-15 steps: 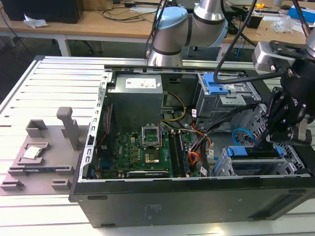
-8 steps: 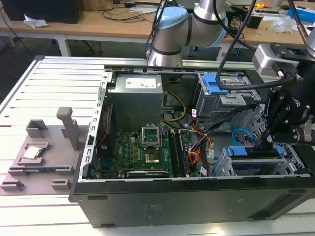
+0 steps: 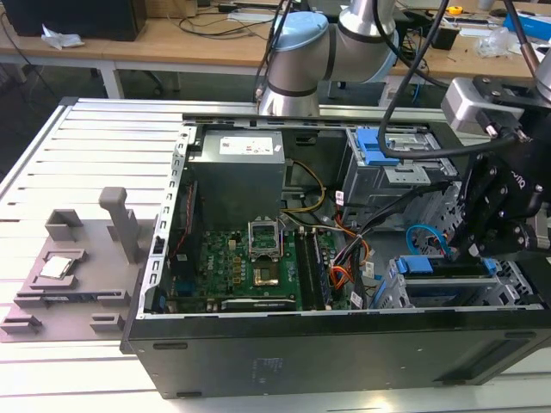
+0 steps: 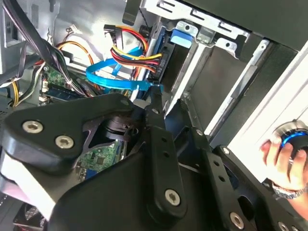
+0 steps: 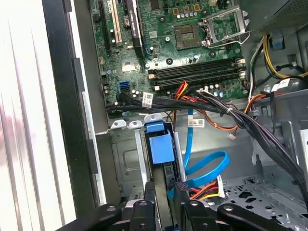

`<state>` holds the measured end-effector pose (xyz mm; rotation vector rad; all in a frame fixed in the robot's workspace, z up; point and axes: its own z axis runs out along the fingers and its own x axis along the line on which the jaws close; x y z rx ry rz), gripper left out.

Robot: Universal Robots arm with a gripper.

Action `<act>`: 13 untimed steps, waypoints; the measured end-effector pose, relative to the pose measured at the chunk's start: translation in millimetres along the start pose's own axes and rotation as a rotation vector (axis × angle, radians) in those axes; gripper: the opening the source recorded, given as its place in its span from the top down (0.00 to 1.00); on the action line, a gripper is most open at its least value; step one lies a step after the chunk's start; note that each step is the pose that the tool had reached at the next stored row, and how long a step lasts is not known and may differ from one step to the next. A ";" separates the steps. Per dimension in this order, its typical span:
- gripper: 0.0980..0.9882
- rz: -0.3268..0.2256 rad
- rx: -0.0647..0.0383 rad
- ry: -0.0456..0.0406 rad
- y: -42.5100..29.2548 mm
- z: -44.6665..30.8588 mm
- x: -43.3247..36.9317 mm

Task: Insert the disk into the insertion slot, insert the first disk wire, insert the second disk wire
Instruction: 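Insert the second disk wire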

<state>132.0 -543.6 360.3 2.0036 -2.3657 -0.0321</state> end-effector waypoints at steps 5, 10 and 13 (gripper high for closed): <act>0.77 -0.033 -0.009 -0.0517 0.7 0.7 7.4; 0.77 -0.190 -0.010 -0.0441 0.6 5.6 7.4; 0.77 -0.236 -0.011 -0.0432 0.6 8.4 7.3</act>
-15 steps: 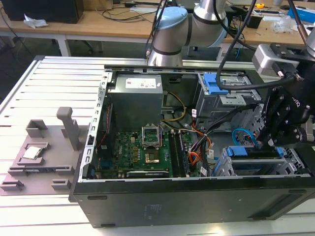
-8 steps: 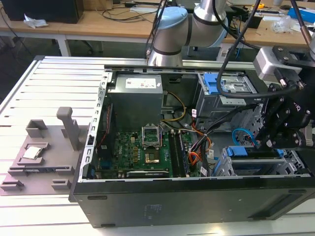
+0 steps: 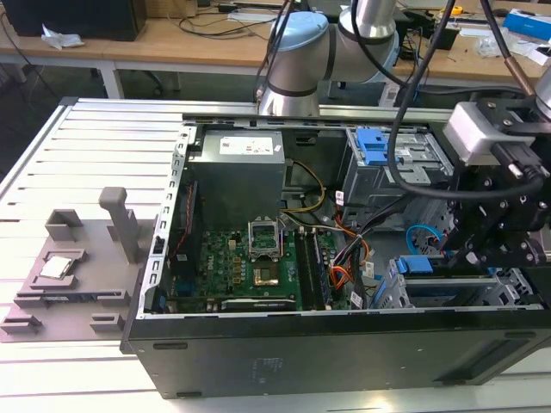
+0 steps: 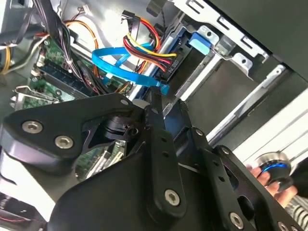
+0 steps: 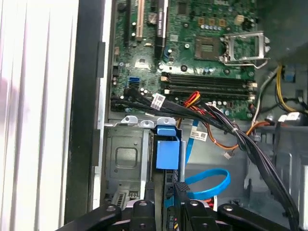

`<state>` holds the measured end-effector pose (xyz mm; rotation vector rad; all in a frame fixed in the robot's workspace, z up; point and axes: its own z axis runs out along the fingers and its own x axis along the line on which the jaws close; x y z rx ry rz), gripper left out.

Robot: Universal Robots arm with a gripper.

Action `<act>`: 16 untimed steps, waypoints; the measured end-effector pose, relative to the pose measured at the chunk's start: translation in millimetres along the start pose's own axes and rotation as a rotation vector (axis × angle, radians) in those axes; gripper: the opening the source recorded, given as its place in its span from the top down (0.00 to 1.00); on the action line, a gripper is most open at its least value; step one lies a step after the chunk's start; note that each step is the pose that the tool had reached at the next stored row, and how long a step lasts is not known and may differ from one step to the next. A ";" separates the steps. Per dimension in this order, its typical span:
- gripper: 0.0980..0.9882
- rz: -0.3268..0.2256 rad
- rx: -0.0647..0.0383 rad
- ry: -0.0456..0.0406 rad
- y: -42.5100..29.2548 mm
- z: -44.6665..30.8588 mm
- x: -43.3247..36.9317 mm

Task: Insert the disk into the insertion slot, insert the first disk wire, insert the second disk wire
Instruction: 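Insert the second disk wire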

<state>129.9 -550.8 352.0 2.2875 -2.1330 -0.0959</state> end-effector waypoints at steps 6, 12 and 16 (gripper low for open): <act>0.77 -0.029 -0.001 -0.0064 -0.1 4.7 -0.2; 0.77 -0.038 0.000 -0.0128 -0.5 9.8 -1.1; 0.77 -0.039 0.000 -0.0146 -0.7 11.5 -3.4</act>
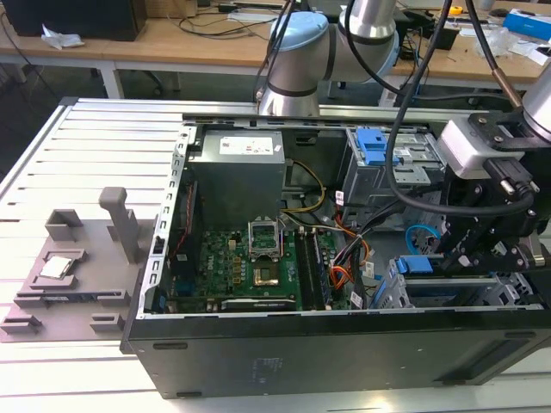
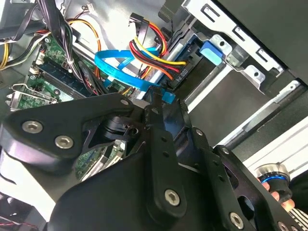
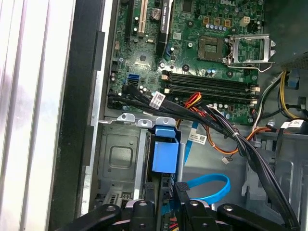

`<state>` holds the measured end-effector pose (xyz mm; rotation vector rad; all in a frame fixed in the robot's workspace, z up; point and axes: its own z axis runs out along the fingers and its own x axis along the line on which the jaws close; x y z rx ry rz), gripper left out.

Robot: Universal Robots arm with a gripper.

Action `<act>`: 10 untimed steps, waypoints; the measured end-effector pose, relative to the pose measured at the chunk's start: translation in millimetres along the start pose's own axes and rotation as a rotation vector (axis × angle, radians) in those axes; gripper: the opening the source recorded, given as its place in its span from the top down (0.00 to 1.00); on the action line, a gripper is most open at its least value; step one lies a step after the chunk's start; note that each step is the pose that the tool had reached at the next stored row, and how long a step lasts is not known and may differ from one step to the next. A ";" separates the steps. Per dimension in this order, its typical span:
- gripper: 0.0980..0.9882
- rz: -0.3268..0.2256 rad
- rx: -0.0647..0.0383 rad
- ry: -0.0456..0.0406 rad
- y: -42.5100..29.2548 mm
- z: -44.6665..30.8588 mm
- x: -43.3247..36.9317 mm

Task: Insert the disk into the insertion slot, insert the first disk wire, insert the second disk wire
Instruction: 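Insert the second disk wire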

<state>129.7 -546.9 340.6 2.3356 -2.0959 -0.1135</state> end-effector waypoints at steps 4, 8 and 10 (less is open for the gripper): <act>0.77 0.000 0.000 -0.0004 -0.1 0.4 -0.8; 0.77 0.000 0.000 -0.0006 -0.1 0.4 -0.9; 0.78 0.000 0.000 -0.0005 -0.1 0.4 -0.9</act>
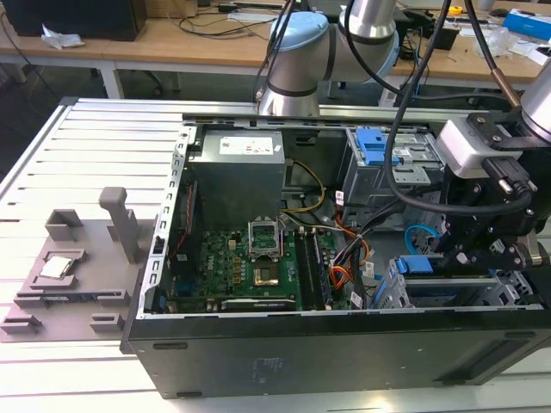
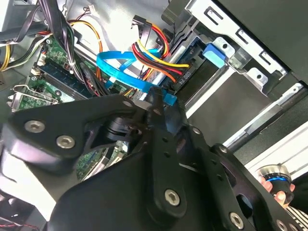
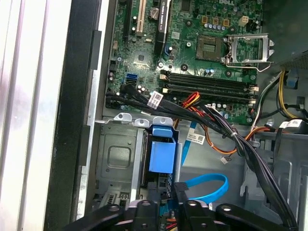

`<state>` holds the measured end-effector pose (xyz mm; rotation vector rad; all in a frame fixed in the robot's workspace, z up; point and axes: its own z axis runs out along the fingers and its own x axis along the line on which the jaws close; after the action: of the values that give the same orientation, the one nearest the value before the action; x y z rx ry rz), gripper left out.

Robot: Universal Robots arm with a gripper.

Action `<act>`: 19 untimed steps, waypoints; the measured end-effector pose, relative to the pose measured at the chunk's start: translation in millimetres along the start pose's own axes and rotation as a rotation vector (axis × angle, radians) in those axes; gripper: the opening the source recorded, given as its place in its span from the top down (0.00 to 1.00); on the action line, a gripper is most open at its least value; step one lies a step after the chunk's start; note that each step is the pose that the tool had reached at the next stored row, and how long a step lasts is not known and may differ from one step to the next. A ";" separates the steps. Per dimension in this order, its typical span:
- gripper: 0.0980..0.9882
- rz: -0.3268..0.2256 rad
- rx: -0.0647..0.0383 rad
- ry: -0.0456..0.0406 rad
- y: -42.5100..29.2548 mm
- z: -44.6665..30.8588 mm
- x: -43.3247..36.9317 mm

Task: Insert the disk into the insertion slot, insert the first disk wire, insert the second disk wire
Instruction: 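Insert the second disk wire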

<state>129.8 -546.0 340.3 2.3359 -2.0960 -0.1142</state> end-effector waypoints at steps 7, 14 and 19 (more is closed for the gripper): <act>0.93 0.000 0.000 -0.0004 0.0 0.1 0.0; 0.93 0.024 0.001 0.0033 -0.1 -0.6 0.0; 0.93 0.060 0.003 0.0016 0.0 -0.8 0.6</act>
<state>129.8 -546.6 341.0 2.2717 -2.1639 -0.1093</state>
